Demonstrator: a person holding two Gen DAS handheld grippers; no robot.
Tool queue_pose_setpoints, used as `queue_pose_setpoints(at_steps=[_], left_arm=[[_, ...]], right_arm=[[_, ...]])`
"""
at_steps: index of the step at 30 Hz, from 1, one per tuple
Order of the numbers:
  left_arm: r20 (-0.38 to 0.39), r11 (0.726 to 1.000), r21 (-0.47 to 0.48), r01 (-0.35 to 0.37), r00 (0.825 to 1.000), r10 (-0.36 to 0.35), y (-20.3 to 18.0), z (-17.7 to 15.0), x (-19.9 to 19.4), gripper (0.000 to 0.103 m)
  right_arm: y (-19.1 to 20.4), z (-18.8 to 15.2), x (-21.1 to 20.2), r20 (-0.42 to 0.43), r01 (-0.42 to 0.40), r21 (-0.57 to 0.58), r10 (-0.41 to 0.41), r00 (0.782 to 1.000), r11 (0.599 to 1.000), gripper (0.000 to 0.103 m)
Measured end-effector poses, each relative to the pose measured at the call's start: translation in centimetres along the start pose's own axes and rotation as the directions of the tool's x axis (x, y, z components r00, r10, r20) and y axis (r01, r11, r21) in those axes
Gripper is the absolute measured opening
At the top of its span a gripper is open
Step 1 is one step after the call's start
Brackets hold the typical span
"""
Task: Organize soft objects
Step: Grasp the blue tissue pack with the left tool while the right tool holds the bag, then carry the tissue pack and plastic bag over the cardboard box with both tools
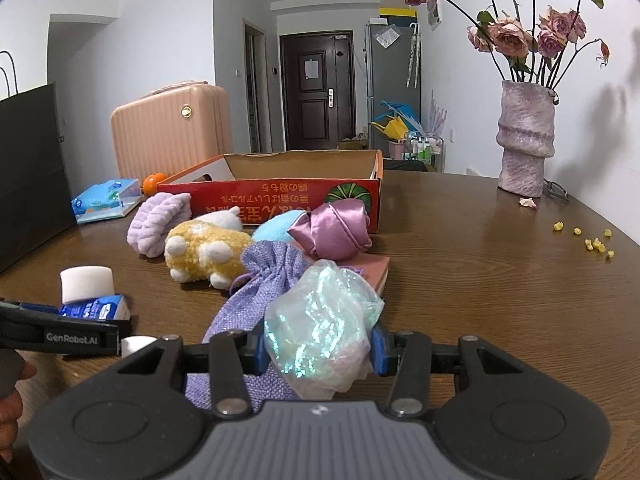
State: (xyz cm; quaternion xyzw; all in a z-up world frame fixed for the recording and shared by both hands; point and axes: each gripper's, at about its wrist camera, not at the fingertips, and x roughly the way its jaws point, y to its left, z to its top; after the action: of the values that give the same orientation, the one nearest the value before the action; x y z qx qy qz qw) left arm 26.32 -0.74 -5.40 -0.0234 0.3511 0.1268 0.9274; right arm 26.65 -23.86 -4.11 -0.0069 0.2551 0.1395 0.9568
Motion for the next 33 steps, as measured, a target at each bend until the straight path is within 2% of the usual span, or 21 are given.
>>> queue_pose_setpoints(at_steps=[4,6,9,23,33], left_arm=[[-0.019,1.000,-0.014,0.013,1.000,-0.013,0.2,0.1,0.5,0.099],[-0.023,0.999,-0.022,0.024,0.999,-0.025,0.4,0.1,0.5,0.088],[-0.016,0.999,-0.017,0.039,0.999,-0.040,0.6,0.0,0.2,0.083],[0.055,0.995,0.022,0.102,0.993,-0.103,1.3,-0.8,-2.3,0.081],[0.172,0.988,0.020,0.156,0.973,-0.157,3.0,-1.0,-5.6,0.081]], right_arm=[[0.1,0.0,0.1,-0.001,0.005,0.003,-0.005,1.000,1.000,0.045],[0.1,0.0,0.1,0.000,0.006,0.003,-0.006,1.000,1.000,0.045],[0.2,0.0,0.0,-0.001,0.006,0.002,-0.006,1.000,1.000,0.045],[1.0,-0.2,-0.5,-0.005,0.013,-0.006,-0.013,1.000,1.000,0.045],[1.7,0.1,-1.5,0.007,0.036,-0.019,-0.036,0.999,0.999,0.045]])
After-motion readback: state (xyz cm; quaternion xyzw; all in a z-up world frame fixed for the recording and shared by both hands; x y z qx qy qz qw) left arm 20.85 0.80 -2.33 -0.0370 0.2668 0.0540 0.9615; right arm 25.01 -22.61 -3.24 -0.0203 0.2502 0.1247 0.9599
